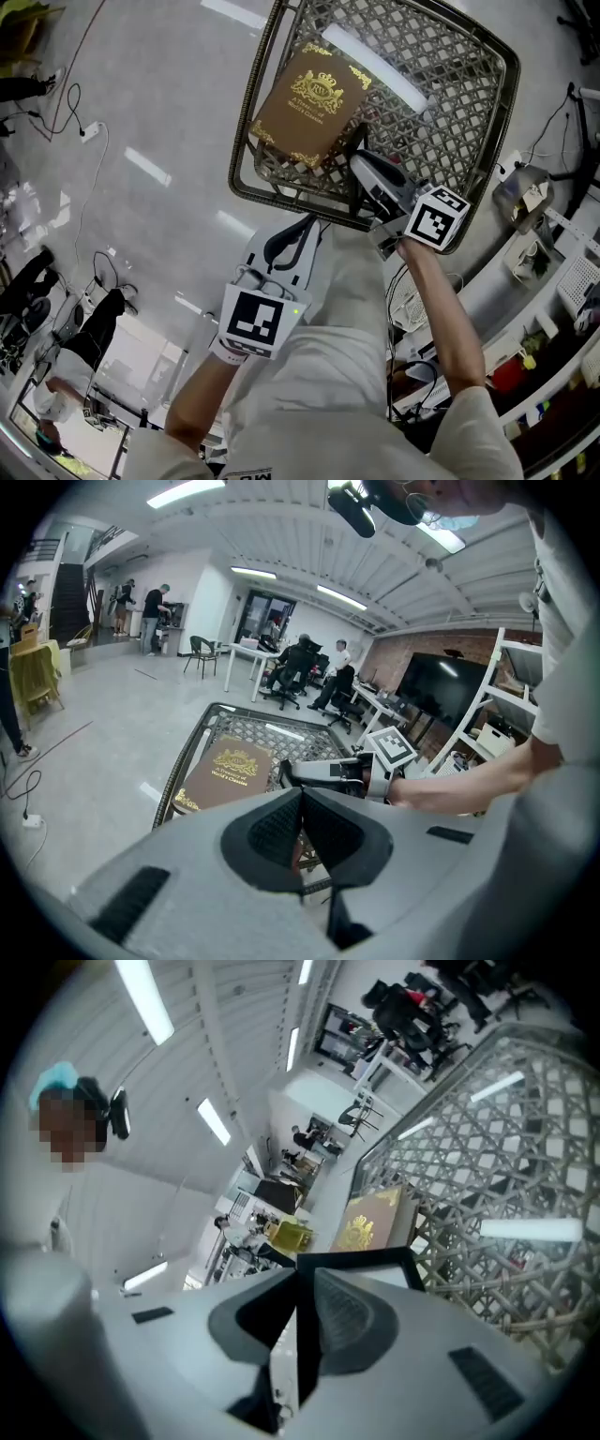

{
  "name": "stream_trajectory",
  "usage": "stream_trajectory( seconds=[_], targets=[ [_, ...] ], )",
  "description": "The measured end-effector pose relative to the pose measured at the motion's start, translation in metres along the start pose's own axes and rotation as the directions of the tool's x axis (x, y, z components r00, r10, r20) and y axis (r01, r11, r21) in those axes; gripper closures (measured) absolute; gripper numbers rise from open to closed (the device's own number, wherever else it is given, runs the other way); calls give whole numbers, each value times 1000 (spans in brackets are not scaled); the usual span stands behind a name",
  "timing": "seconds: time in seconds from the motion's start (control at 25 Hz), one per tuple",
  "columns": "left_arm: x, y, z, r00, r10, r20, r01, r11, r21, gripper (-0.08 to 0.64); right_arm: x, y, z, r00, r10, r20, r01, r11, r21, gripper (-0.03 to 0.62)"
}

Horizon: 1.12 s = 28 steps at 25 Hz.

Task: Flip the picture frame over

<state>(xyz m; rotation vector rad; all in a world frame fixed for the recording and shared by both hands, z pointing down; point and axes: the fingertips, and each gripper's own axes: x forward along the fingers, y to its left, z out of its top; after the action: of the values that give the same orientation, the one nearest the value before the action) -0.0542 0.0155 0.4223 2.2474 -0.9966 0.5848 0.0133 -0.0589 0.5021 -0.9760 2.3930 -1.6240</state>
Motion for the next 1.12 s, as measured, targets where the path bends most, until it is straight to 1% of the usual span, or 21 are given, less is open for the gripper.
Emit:
stream_trajectory(
  seconds=[0.08, 0.16, 0.28, 0.36, 0.48, 0.56, 0.64, 0.76, 0.92, 1.0, 1.12],
  targets=[
    [0, 1, 1, 1000, 5, -2, -5, 1000, -16, 535, 0, -6, 5, 999, 20, 50, -25, 995, 94, 515],
    [0, 2, 0, 1000, 4, -3, -4, 1000, -6, 535, 0, -11, 8, 995, 50, 92, -65, 983, 172, 515],
    [1, 3, 0, 1000, 5, -5, -5, 1000, 0, 535, 1, -16, 10, 982, 114, 154, -153, 949, 275, 515],
    [0, 3, 1, 1000, 9, -6, -9, 1000, -16, 535, 0, -21, 11, 973, 130, 190, -187, 928, 323, 515],
    [-1, 5, -1, 1000, 7, -3, -7, 1000, 5, 535, 1, -29, 13, 965, 135, 224, -212, 905, 368, 515],
    [-1, 5, -1, 1000, 13, -4, -13, 1000, -10, 535, 2, -32, 14, 960, 143, 242, -232, 890, 392, 514],
    [-2, 6, -3, 1000, 14, -5, -14, 1000, -2, 535, 4, -34, 16, 952, 153, 264, -256, 871, 418, 514],
    [-2, 7, -4, 1000, 13, -3, -13, 1000, 11, 535, 6, -37, 18, 942, 163, 292, -288, 841, 457, 514],
    [-3, 5, -3, 1000, 13, -2, -13, 1000, 10, 534, 6, -41, 19, 925, 190, 329, -342, 792, 505, 514],
    [-3, 4, -3, 1000, 13, -3, -13, 1000, 12, 535, 6, -44, 19, 921, 195, 338, -354, 781, 514, 514],
    [-2, 5, -5, 1000, 12, -6, -12, 1000, 15, 535, 9, -48, 18, 921, 199, 336, -356, 780, 515, 514]
  ],
)
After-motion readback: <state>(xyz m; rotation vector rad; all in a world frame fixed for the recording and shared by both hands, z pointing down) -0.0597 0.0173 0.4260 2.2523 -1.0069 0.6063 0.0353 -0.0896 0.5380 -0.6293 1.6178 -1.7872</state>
